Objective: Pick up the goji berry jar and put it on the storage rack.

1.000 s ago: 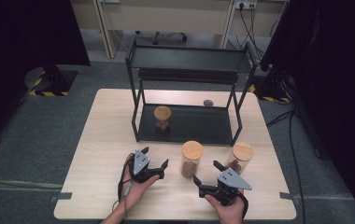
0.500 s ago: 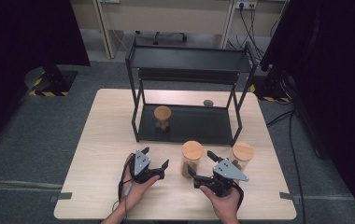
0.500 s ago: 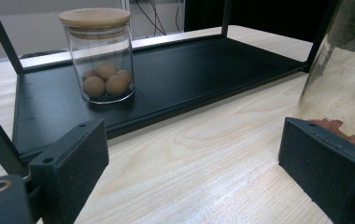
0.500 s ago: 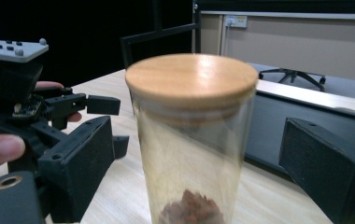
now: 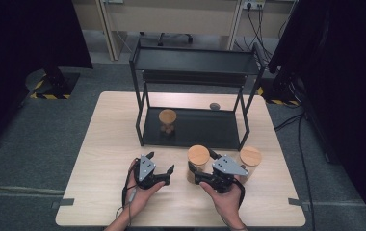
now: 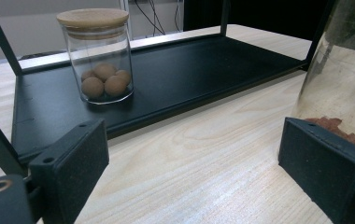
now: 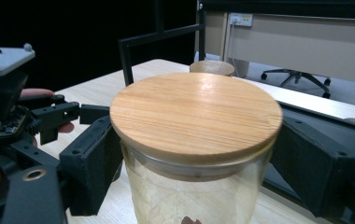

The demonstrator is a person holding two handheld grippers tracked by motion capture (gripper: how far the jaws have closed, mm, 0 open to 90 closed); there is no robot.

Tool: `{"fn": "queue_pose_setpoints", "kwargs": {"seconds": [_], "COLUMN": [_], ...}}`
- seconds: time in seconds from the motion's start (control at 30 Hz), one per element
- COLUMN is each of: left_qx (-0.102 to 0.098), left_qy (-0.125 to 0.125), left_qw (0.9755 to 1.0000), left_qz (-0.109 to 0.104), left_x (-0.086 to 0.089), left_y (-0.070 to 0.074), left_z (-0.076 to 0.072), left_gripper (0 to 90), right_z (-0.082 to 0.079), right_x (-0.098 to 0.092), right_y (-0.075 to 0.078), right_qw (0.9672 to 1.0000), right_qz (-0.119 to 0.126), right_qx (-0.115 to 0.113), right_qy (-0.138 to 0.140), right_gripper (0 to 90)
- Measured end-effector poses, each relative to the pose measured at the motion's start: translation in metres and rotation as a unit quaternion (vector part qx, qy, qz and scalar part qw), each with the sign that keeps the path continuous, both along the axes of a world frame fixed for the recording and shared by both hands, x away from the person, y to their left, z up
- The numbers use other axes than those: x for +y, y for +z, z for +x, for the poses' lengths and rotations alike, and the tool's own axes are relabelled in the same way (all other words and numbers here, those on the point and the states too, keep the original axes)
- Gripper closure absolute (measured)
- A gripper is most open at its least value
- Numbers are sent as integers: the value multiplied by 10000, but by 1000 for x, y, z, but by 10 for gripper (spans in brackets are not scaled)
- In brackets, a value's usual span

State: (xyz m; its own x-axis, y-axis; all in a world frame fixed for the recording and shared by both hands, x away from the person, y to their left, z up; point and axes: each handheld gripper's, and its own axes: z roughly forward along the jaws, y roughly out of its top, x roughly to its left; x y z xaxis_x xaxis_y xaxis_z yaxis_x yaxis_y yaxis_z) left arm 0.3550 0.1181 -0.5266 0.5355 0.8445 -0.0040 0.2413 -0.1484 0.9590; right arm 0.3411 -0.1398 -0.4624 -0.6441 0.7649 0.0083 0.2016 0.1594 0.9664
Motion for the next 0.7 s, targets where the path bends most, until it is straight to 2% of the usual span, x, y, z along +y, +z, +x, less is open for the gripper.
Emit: {"fn": "queue_pose_setpoints", "kwargs": {"seconds": [0.2,0.7], "left_qx": [5,-30], "left_qy": [-13,-33], "left_qw": [10000,10000], "left_qz": [6,46], "left_x": [0,-1], "left_y": [0,0], "left_z": [0,-1], "left_gripper": [81,81], "right_z": [3,2], "right_x": [2,4], "right_y": [-6,-2], "right_qw": [10000,9999], "right_qz": [-28,-9], "right_qx": [59,63], "right_qy": [24,-85], "right_gripper": [249,254]}}
